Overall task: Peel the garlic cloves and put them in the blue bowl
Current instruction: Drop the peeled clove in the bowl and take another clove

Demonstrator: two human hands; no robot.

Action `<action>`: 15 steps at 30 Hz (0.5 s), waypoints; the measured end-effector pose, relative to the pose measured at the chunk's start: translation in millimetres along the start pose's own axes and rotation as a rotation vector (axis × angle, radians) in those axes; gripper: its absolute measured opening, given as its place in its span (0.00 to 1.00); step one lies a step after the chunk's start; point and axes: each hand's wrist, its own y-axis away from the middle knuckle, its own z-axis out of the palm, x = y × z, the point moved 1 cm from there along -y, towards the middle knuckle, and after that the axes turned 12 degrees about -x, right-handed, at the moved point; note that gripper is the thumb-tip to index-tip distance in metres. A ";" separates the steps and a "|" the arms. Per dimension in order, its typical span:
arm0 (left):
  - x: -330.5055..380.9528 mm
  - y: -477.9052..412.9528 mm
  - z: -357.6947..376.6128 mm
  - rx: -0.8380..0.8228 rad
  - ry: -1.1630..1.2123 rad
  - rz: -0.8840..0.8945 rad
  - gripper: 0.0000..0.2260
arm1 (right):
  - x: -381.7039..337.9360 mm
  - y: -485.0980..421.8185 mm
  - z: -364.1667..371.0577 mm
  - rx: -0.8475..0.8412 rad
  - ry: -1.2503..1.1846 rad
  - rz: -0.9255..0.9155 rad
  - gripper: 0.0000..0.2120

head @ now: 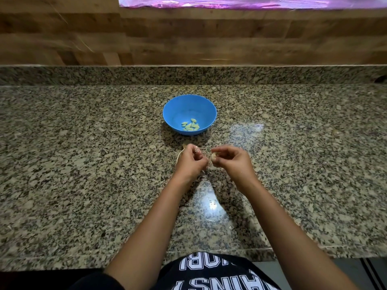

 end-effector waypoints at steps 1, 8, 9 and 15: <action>-2.4 0.9 0.3 0.006 -0.056 -0.011 0.10 | 0.3 0.7 -1.5 0.000 -0.114 0.011 0.08; 3.5 6.4 7.1 -0.054 0.145 0.035 0.08 | 8.3 1.8 -9.5 -0.032 -0.407 0.048 0.05; 5.3 6.8 7.8 -0.035 0.190 0.052 0.09 | 8.0 2.4 -8.7 -0.036 -0.426 0.048 0.06; 7.9 4.1 8.4 -0.001 0.328 0.072 0.08 | 5.8 3.0 -2.8 -0.010 -0.418 0.013 0.06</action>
